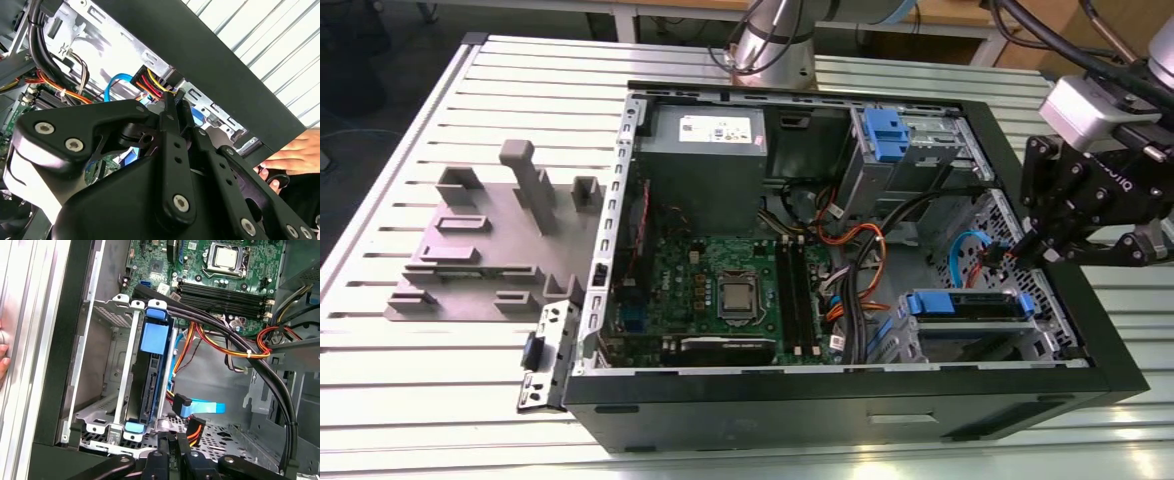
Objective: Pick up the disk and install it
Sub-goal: 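Insert the first disk wire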
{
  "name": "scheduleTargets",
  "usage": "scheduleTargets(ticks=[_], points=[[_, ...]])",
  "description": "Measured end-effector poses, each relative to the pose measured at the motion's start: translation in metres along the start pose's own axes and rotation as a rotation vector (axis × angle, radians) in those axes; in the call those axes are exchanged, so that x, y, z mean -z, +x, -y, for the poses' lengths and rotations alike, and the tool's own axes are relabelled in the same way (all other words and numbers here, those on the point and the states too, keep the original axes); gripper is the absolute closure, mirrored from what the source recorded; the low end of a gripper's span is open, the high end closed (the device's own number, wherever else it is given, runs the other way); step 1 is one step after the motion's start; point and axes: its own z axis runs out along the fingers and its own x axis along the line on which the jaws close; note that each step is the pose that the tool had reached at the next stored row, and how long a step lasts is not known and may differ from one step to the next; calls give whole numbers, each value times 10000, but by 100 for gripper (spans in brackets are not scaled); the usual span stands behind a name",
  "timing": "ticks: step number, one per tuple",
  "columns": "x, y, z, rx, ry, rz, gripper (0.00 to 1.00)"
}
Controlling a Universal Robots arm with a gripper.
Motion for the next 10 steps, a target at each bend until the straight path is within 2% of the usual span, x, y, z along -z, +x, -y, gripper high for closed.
scheduleTargets(ticks=[10], points=[[-2, -4, -104, -2, 32, -11, 82]])
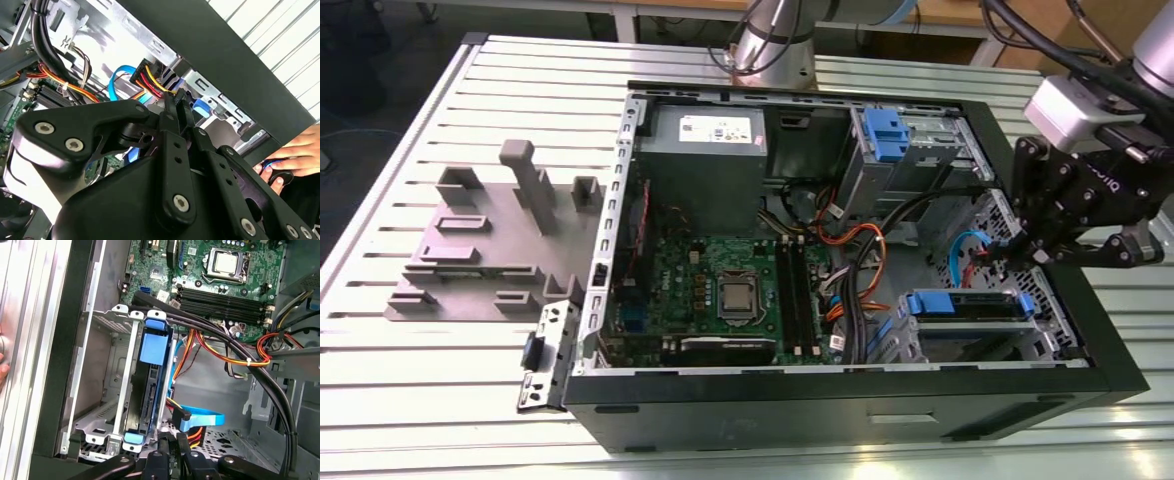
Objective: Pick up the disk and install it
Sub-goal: 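Insert the first disk wire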
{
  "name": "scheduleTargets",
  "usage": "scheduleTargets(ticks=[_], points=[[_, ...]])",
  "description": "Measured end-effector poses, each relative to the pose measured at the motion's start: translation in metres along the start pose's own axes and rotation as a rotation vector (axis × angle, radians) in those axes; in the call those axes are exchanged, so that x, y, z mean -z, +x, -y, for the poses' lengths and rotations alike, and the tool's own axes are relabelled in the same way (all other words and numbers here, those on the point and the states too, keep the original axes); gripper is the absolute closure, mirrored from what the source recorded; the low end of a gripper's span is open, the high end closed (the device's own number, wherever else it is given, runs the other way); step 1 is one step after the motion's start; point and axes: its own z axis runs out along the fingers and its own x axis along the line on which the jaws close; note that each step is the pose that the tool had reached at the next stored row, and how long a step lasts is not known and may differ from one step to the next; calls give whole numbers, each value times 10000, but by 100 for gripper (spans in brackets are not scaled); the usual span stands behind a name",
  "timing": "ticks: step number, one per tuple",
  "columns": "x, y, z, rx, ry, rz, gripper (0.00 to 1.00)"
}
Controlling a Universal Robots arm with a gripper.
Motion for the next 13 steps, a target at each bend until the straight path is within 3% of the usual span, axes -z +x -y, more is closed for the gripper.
scheduleTargets(ticks=[9, 13], points=[[-18, 93, -35, -1, 16, 53, 82], [-45, 116, -58, 0, 84, 178, 82]])
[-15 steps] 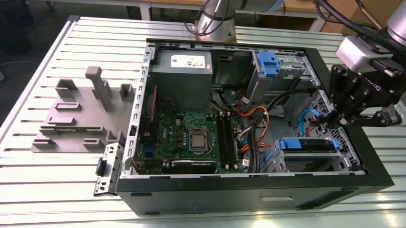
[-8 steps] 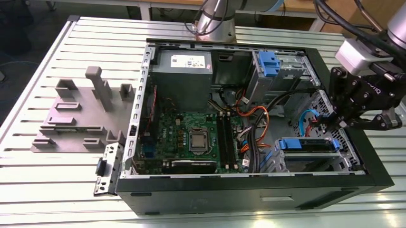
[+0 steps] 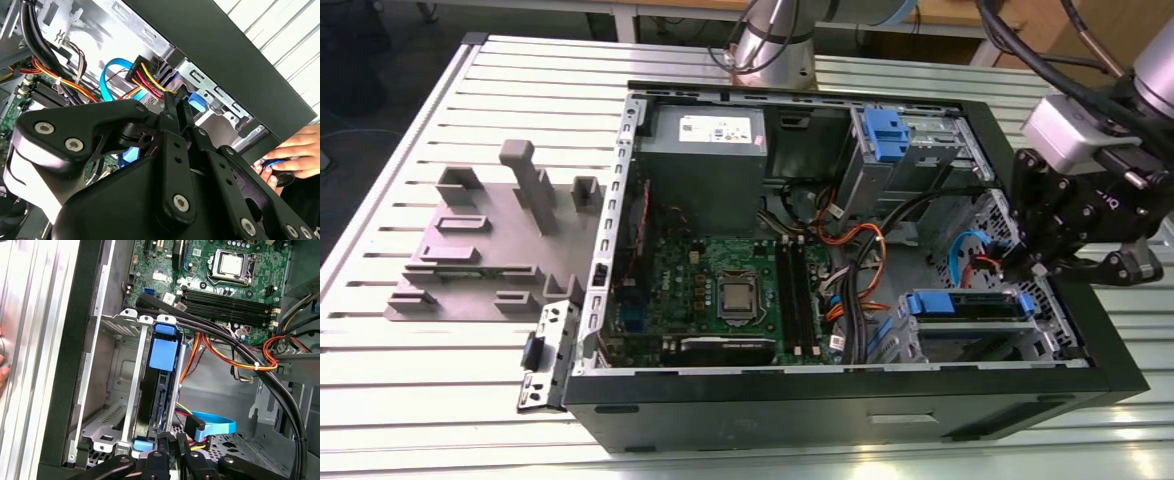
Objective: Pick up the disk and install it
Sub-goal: 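Insert the first disk wire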
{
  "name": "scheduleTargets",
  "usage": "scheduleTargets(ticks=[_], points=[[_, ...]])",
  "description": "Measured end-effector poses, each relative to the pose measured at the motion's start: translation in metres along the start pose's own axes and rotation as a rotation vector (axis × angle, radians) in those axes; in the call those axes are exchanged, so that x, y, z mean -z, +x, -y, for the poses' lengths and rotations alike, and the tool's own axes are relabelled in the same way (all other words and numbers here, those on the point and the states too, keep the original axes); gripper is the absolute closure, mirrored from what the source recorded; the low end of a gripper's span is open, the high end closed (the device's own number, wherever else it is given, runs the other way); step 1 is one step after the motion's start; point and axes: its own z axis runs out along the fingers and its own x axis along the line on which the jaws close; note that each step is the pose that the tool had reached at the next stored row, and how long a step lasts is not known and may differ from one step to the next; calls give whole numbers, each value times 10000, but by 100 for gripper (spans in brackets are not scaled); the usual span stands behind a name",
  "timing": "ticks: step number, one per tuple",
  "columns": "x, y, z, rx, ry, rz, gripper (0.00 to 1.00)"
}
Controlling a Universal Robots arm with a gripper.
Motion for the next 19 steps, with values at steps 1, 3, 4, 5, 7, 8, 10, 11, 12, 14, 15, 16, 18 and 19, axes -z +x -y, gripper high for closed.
scheduleTargets(ticks=[1, 3, 4, 5, 7, 8, 10, 11, 12, 14, 15, 16, 18, 19], points=[[-4, 7, -8, 0, 21, 40, 82], [-8, 22, -23, -1, 76, 99, 82], [-10, 33, -29, -1, 109, 131, 82], [-12, 47, -34, -1, 141, 164, 82], [-13, 70, -42, -2, 201, 247, 82], [-15, 78, -48, -2, 229, 286, 82], [-17, 90, -64, -3, 286, 350, 82], [-19, 95, -72, -3, 316, 381, 82], [-20, 100, -80, -3, 345, 411, 82], [-24, 103, -93, -3, 394, 431, 82], [-29, 106, -98, -3, 414, 431, 82], [-32, 111, -103, -3, 430, 425, 82], [-41, 124, -117, -2, 458, 421, 82], [-46, 131, -125, -2, 472, 419, 82]])
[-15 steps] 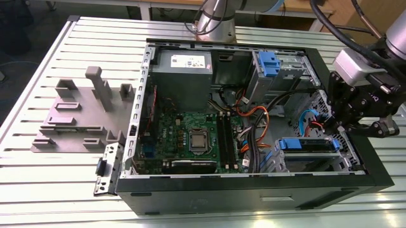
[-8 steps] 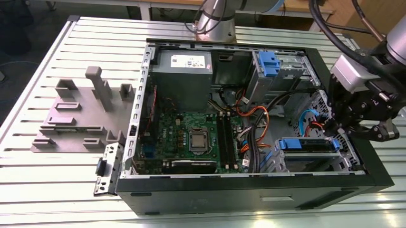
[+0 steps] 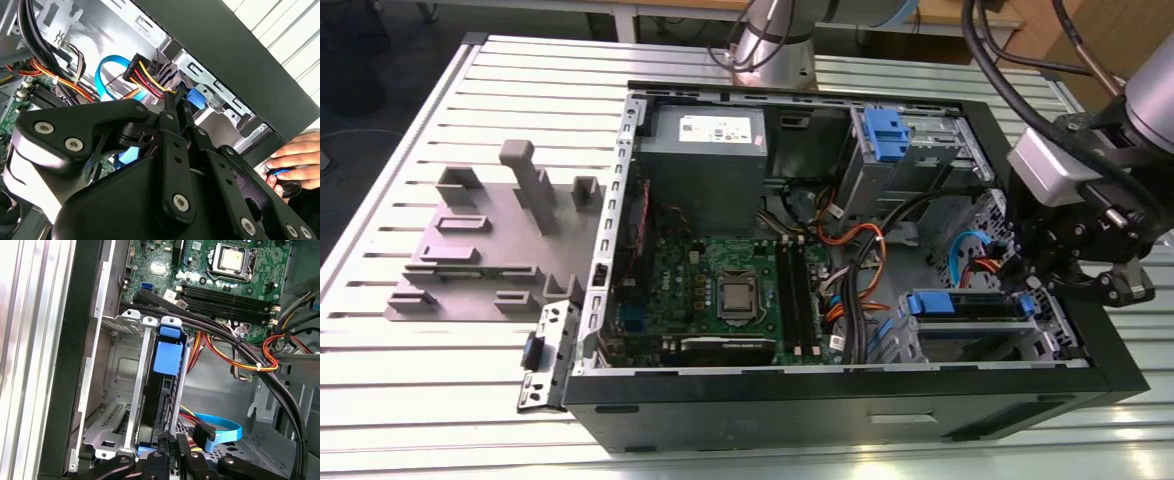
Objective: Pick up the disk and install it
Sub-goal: 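Insert the first disk wire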
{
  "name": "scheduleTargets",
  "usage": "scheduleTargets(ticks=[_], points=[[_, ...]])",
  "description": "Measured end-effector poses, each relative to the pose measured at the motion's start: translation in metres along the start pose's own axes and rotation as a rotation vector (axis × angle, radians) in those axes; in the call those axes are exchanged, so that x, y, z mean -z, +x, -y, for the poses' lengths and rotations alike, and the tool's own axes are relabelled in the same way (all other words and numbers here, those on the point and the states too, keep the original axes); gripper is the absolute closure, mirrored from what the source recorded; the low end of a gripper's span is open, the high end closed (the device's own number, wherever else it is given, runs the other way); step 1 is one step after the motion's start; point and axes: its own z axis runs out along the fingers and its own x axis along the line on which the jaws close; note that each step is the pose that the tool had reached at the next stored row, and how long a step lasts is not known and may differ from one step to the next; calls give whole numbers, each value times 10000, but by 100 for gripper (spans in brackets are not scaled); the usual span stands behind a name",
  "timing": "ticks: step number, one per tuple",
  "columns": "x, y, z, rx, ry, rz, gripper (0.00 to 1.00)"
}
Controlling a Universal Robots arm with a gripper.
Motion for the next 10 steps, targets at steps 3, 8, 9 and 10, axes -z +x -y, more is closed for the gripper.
scheduleTargets(ticks=[3, 8, 9, 10], points=[[-13, 18, -49, 2, 65, -7, 82], [-32, 42, -122, 5, 169, -17, 82], [-38, 45, -132, 5, 186, -19, 82], [-44, 46, -137, 3, 200, -23, 82]])
